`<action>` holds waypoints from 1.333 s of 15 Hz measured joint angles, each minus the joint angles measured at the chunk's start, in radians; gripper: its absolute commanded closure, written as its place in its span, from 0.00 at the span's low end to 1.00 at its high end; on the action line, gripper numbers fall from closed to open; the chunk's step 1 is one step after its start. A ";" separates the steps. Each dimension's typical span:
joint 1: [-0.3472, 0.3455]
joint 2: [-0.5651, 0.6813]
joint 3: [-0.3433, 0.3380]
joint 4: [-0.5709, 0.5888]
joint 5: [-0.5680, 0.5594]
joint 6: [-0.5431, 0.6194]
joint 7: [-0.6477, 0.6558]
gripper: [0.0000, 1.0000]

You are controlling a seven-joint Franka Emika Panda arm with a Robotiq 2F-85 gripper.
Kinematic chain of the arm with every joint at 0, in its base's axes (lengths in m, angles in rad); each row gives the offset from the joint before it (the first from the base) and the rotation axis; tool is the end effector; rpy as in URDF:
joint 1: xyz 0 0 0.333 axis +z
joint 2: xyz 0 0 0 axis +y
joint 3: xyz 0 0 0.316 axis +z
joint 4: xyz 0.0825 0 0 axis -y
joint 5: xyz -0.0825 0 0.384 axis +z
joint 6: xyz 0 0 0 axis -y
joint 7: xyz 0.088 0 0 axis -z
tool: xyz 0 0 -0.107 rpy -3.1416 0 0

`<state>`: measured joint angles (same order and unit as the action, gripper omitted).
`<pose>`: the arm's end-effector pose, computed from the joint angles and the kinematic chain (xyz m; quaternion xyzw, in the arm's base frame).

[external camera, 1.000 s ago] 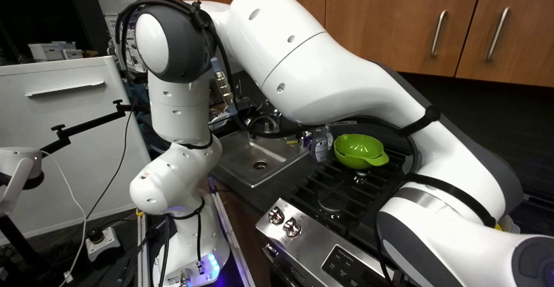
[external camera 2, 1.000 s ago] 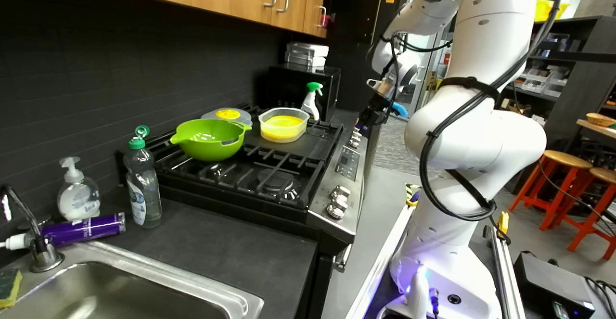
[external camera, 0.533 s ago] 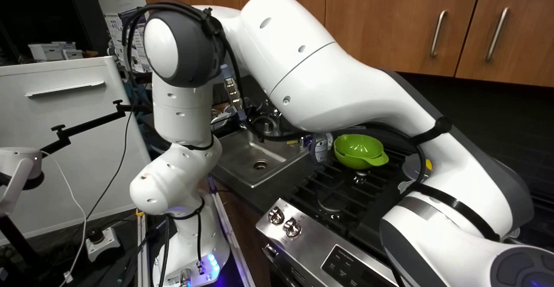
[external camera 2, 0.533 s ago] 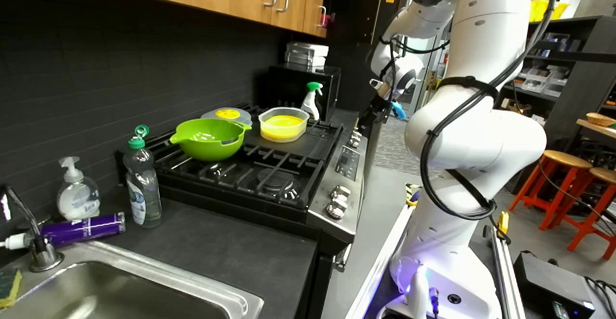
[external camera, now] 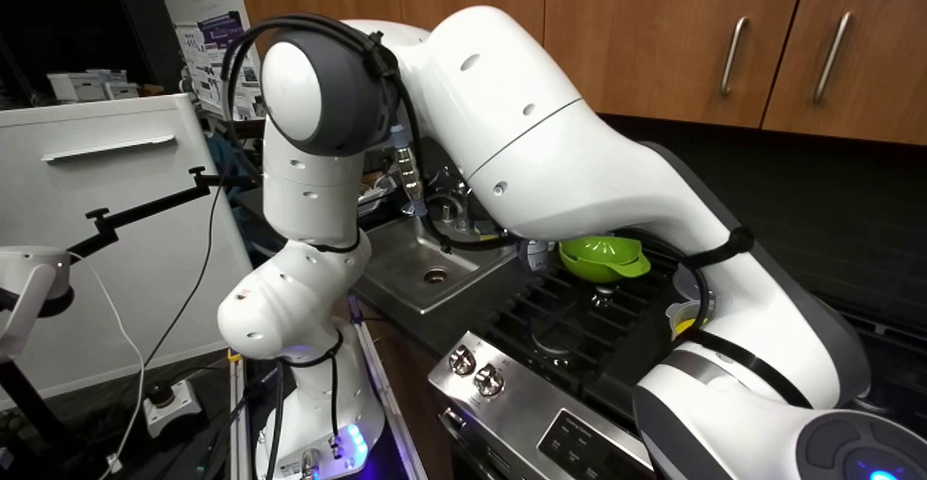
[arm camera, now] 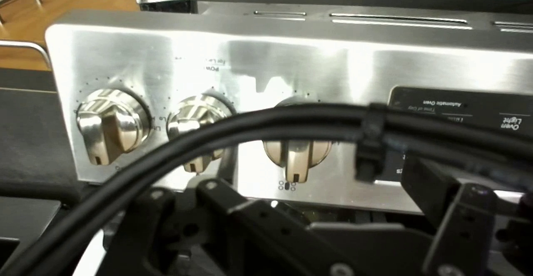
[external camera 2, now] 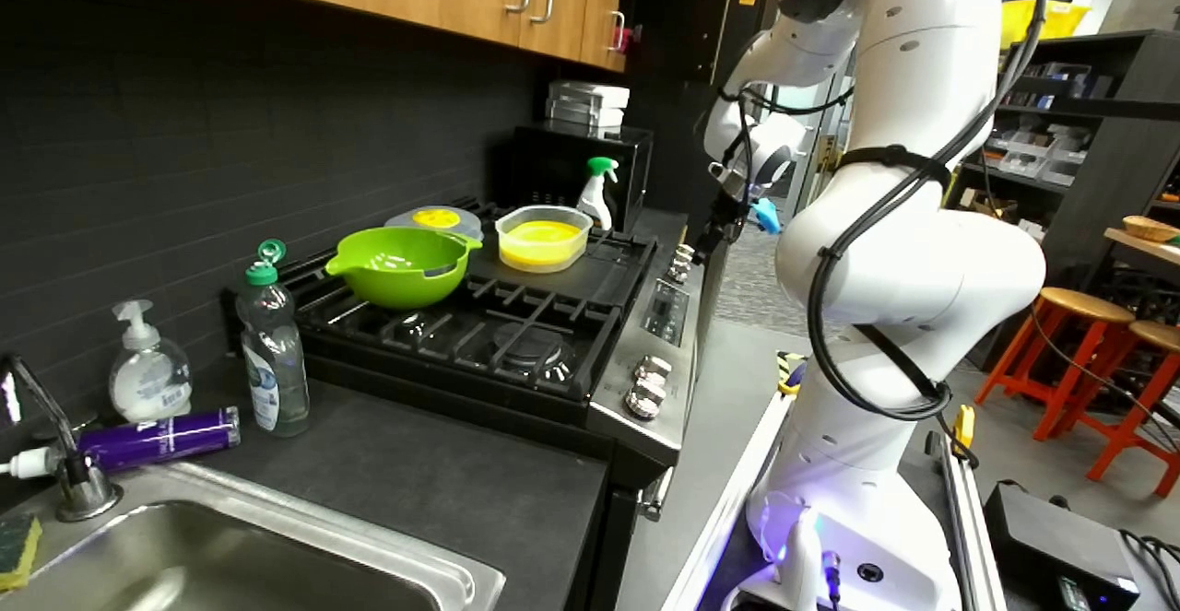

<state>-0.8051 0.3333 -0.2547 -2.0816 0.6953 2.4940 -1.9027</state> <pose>0.2903 -0.5182 0.2783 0.9700 0.1565 0.1827 0.0353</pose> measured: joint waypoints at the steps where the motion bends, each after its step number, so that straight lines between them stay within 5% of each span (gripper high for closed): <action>1: 0.001 0.005 0.000 0.001 -0.013 0.002 0.017 0.00; 8: 0.001 0.020 0.004 0.005 -0.059 0.002 0.079 0.00; 9: 0.001 0.020 0.004 0.005 -0.065 0.002 0.086 0.23; 10: 0.001 0.020 0.004 0.006 -0.071 0.002 0.092 0.20; 11: 0.000 0.021 0.004 0.006 -0.080 0.000 0.100 0.06; 20: -0.002 0.035 0.016 0.013 -0.144 -0.004 0.120 0.00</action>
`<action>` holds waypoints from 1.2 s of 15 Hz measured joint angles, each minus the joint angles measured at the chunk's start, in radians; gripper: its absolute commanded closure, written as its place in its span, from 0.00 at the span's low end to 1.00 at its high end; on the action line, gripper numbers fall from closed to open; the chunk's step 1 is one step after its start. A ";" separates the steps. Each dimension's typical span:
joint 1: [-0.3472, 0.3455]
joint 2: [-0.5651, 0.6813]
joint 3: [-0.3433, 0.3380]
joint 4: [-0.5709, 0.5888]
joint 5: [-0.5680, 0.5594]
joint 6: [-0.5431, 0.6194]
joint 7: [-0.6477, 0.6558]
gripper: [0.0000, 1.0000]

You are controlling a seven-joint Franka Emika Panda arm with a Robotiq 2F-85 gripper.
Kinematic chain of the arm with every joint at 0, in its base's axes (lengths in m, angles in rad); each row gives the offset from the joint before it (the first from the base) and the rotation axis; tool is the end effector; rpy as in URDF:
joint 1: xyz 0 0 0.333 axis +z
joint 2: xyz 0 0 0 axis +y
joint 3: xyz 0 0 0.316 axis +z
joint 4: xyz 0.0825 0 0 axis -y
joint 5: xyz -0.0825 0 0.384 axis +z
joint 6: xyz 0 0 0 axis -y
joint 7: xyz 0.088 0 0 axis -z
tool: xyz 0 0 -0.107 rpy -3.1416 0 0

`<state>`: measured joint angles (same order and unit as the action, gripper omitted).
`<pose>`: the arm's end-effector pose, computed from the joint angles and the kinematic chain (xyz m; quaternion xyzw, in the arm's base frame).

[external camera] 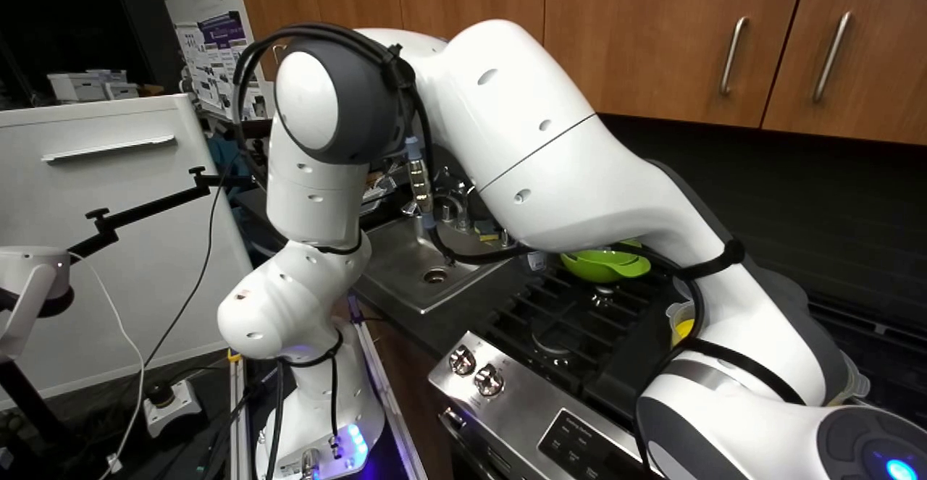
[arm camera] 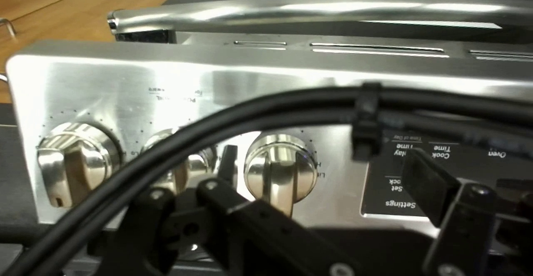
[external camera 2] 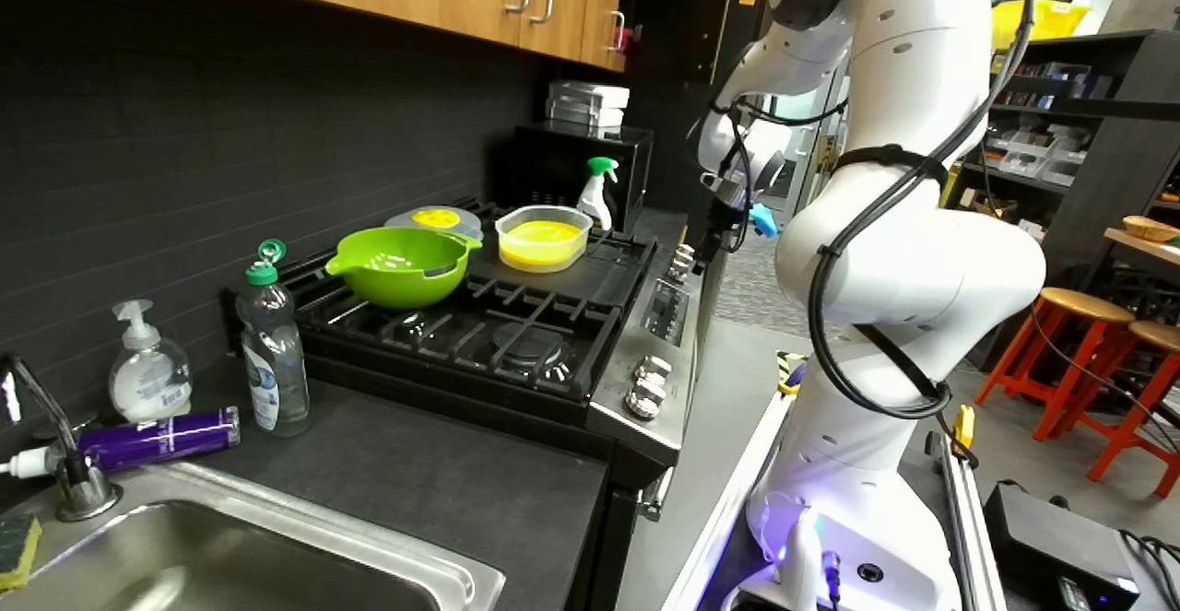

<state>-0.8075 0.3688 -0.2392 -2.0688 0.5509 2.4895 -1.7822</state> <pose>0.2987 -0.5157 0.2621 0.9777 0.1602 0.1349 0.0168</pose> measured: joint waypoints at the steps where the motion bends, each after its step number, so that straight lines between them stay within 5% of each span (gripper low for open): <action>1: 0.000 0.000 0.006 0.000 -0.003 0.000 -0.001 0.00; 2: 0.001 0.000 0.013 -0.001 -0.008 0.000 -0.003 0.00; 3: 0.001 -0.002 0.020 -0.003 -0.013 0.000 -0.003 0.25; 4: 0.003 -0.004 0.027 -0.004 -0.016 0.000 -0.004 0.26; 11: 0.000 -0.006 0.054 0.009 -0.017 -0.016 -0.009 0.77; 12: -0.002 -0.006 0.054 0.014 -0.017 -0.024 -0.009 0.73; 13: -0.004 -0.005 0.053 0.017 -0.017 -0.034 -0.009 0.44; 15: -0.007 -0.002 0.052 0.017 -0.017 -0.052 -0.009 0.45; 18: -0.008 0.010 0.051 0.018 -0.017 -0.052 -0.009 0.29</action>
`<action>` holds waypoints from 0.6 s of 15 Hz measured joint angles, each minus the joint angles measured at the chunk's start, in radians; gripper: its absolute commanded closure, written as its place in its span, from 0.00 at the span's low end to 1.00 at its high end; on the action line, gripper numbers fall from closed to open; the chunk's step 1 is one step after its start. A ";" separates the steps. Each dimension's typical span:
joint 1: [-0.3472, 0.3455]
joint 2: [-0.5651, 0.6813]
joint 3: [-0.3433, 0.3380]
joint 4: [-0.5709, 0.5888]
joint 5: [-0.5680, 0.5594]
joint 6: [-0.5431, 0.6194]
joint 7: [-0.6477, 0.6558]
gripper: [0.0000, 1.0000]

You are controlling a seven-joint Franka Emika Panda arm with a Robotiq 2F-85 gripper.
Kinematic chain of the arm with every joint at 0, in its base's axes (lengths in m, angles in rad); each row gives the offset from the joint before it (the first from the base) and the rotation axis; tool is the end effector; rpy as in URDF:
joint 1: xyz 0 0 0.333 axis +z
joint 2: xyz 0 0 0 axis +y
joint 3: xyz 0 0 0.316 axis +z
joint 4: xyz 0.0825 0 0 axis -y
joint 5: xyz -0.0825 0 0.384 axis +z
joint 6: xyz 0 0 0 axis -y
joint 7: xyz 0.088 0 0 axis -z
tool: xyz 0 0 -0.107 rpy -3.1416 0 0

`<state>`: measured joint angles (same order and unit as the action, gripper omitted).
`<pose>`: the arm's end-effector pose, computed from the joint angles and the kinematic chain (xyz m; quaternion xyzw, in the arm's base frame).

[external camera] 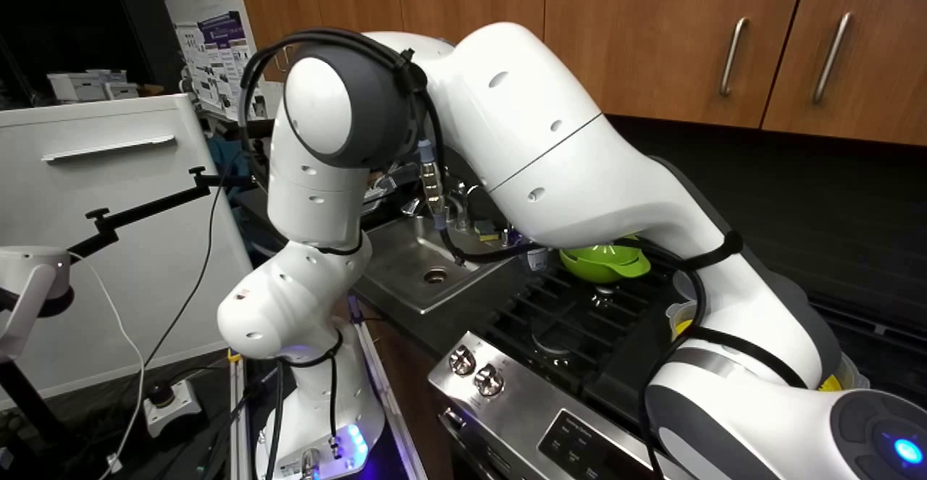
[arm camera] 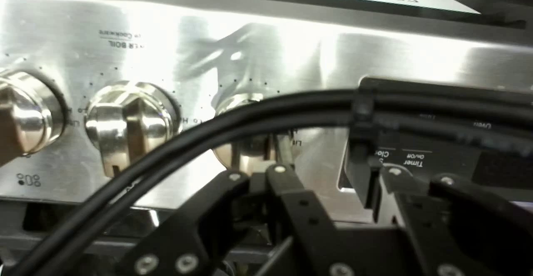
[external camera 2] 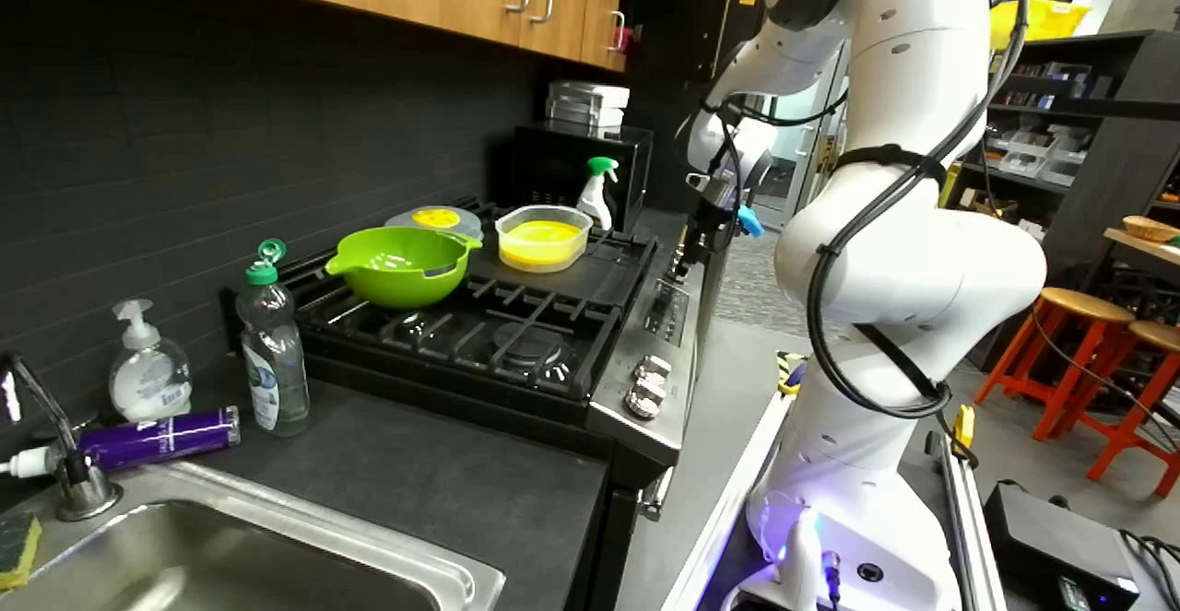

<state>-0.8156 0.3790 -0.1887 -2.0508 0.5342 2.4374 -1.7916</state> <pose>0.3231 -0.5013 0.2568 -0.9711 -0.1940 -0.1389 0.0114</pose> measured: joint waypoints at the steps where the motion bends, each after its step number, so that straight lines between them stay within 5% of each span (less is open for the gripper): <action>1: -0.002 0.002 0.000 0.000 0.000 0.004 -0.002 0.23; 5: -0.002 -0.014 -0.001 -0.027 -0.004 0.004 -0.023 0.02; 9: -0.003 -0.086 -0.026 -0.059 -0.042 0.013 -0.038 0.00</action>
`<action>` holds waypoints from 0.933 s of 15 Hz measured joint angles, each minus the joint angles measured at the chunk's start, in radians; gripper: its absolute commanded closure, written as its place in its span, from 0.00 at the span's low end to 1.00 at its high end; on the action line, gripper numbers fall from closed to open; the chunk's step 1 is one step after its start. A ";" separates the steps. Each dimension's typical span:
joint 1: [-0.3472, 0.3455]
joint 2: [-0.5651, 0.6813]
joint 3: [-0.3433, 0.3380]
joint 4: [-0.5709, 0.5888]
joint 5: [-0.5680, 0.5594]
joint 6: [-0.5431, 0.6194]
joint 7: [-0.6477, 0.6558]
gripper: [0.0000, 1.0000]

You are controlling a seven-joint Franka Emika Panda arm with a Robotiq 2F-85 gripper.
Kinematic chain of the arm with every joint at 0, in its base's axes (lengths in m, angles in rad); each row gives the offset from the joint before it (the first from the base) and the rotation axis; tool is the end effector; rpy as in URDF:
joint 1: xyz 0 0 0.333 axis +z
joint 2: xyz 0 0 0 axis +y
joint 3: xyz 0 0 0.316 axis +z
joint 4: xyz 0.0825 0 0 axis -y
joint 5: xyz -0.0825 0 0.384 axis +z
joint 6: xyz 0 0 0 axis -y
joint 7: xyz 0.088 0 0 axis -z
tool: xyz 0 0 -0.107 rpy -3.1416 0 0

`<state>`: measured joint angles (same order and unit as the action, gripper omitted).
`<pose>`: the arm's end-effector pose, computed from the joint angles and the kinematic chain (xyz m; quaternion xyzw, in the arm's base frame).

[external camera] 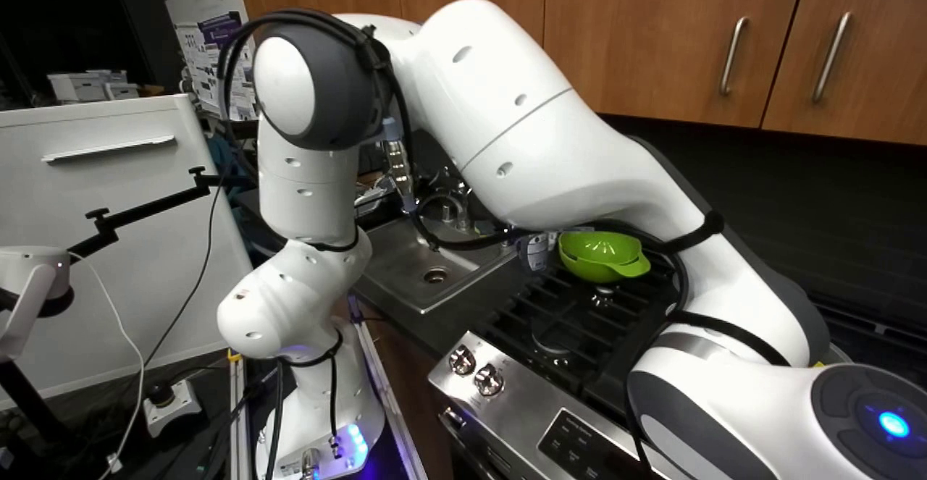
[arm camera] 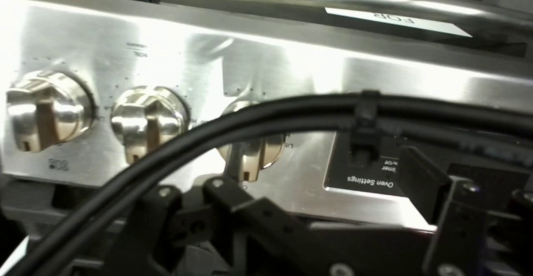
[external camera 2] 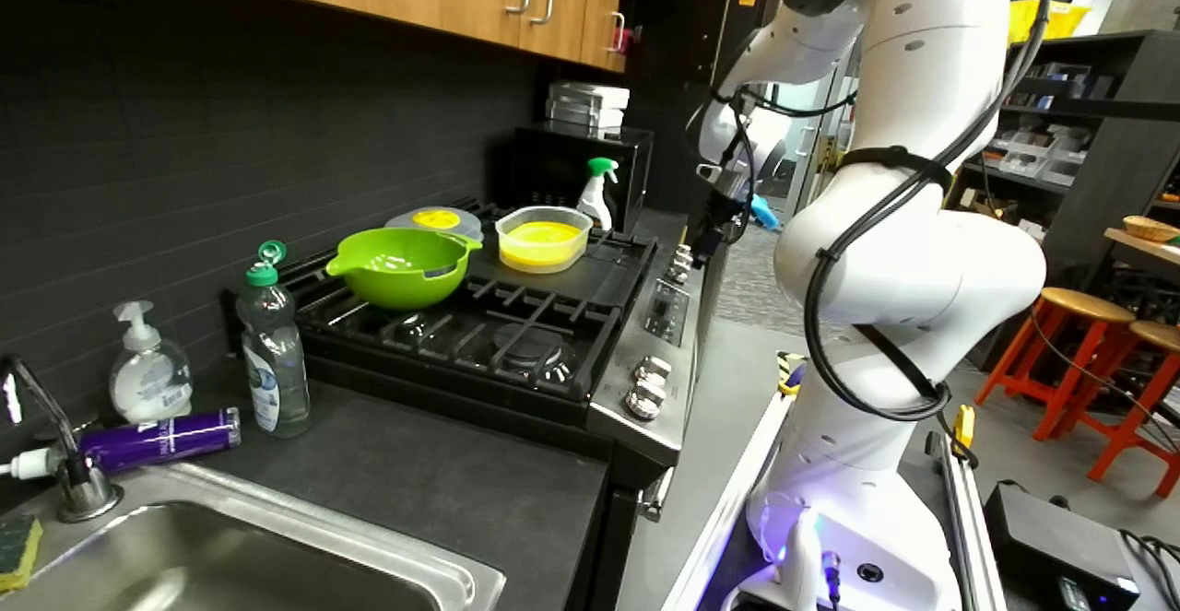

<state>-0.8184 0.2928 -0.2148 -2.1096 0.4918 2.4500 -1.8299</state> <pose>0.3007 -0.4997 0.2847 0.9676 0.2141 0.1335 0.0128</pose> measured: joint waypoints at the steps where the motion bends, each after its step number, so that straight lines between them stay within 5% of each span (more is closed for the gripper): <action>1: 0.000 -0.027 -0.011 -0.007 -0.009 0.000 -0.007 0.00; 6: 0.003 -0.118 -0.047 -0.024 -0.042 -0.022 -0.012 0.00; 14: 0.052 -0.087 -0.040 -0.019 -0.036 -0.052 -0.012 0.00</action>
<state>-0.7661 0.2059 -0.2549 -2.1283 0.4563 2.3981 -1.8419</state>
